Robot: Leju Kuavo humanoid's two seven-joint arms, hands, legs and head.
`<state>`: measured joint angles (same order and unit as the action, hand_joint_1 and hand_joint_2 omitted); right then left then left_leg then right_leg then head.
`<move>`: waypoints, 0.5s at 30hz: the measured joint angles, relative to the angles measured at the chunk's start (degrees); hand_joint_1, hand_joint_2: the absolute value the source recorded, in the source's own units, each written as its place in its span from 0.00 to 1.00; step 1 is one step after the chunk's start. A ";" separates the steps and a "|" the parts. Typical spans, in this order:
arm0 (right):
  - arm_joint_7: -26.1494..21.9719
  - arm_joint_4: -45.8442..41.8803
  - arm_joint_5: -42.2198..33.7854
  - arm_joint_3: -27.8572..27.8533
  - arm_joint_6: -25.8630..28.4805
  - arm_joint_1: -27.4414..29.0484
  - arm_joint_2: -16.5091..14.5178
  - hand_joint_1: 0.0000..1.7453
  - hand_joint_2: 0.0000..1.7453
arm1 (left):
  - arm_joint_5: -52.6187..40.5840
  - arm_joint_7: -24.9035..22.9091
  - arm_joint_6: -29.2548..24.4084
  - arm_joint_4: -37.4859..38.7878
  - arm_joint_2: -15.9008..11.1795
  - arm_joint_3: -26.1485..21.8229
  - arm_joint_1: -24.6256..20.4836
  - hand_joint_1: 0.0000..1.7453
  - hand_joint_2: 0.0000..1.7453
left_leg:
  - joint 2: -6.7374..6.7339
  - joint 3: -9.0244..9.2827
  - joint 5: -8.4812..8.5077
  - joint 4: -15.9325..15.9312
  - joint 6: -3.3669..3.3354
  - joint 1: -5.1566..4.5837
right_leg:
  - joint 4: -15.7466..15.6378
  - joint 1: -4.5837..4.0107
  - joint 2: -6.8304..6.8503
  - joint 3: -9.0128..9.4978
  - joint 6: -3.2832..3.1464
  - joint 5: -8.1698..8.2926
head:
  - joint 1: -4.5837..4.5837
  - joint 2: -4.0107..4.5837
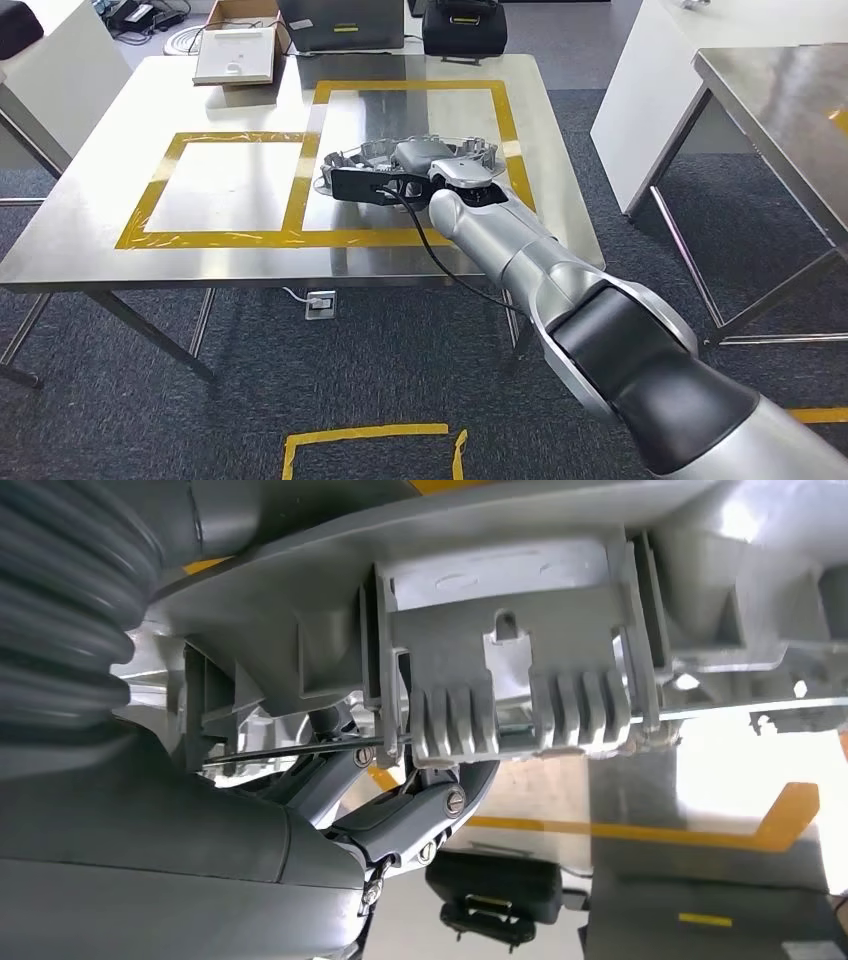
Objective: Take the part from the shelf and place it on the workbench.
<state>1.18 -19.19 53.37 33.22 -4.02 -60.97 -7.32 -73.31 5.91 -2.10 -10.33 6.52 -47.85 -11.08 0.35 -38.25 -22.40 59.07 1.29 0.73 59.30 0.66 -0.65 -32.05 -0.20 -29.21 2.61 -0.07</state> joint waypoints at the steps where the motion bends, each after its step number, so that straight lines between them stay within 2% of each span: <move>1: -0.07 0.00 -0.02 0.00 0.00 0.03 0.04 0.75 0.75 | -0.04 0.02 0.03 0.01 0.02 0.05 0.00 0.00 1.00 | 0.07 -0.05 -0.02 0.03 -0.15 0.01 | -0.21 -0.05 0.06 0.08 -0.05 0.02 | 0.13 0.00; 4: -0.20 0.00 -0.03 0.01 -0.02 0.02 0.08 0.00 0.00 | -0.10 -0.24 0.02 0.00 -0.03 0.16 0.00 0.00 1.00 | 0.32 -0.08 -0.30 0.05 -0.60 -0.10 | -0.89 -0.02 0.31 0.52 -0.08 0.03 | 0.28 0.00; 7: -0.27 0.00 -0.05 0.00 -0.08 -0.01 0.08 0.00 0.00 | -0.08 -1.05 -0.09 0.04 -0.02 0.31 0.02 0.00 1.00 | 0.37 -0.06 -0.45 0.05 -0.94 -0.15 | -1.28 -0.02 0.37 0.75 0.04 0.05 | 0.28 0.00; 11: -0.50 0.00 -0.16 0.02 -0.11 -0.06 0.08 0.00 0.00 | 0.81 -1.21 0.37 0.06 -0.05 0.35 0.03 0.00 0.00 | 0.36 -0.05 -0.47 0.07 -1.14 -0.25 | -1.47 0.09 0.39 0.82 0.78 0.11 | 0.27 0.00; 15: -0.91 0.00 -0.42 0.02 -0.11 -0.09 0.08 0.00 0.00 | 1.13 -1.75 0.91 0.08 -0.08 0.35 0.09 0.00 0.00 | 0.33 0.01 -0.42 0.08 -1.21 -0.28 | -1.48 0.12 0.39 0.83 1.06 0.15 | 0.26 0.00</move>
<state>0.27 -19.19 52.95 33.24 -4.13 -61.06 -7.23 -72.18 4.15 -1.19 -10.25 6.44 -47.50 -10.99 0.68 -38.24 -22.82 59.15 0.08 0.45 57.82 0.78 -0.26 -31.22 0.87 -29.07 2.86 -0.07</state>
